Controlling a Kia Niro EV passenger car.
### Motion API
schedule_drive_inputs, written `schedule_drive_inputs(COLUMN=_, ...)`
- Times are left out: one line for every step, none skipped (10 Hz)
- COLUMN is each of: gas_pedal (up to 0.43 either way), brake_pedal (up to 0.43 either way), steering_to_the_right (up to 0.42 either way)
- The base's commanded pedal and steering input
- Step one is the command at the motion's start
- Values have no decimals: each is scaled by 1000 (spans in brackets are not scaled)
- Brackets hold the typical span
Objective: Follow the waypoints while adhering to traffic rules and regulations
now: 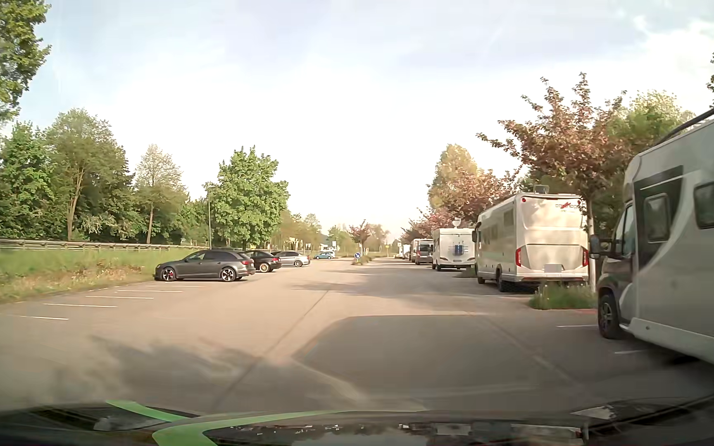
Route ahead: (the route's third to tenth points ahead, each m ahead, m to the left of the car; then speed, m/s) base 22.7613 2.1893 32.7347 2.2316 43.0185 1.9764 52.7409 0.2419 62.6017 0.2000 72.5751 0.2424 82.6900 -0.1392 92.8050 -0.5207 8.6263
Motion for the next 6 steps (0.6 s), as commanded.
schedule_drive_inputs(gas_pedal=67, brake_pedal=0, steering_to_the_right=1)
schedule_drive_inputs(gas_pedal=67, brake_pedal=0, steering_to_the_right=1)
schedule_drive_inputs(gas_pedal=67, brake_pedal=0, steering_to_the_right=2)
schedule_drive_inputs(gas_pedal=67, brake_pedal=0, steering_to_the_right=6)
schedule_drive_inputs(gas_pedal=67, brake_pedal=0, steering_to_the_right=7)
schedule_drive_inputs(gas_pedal=67, brake_pedal=0, steering_to_the_right=7)
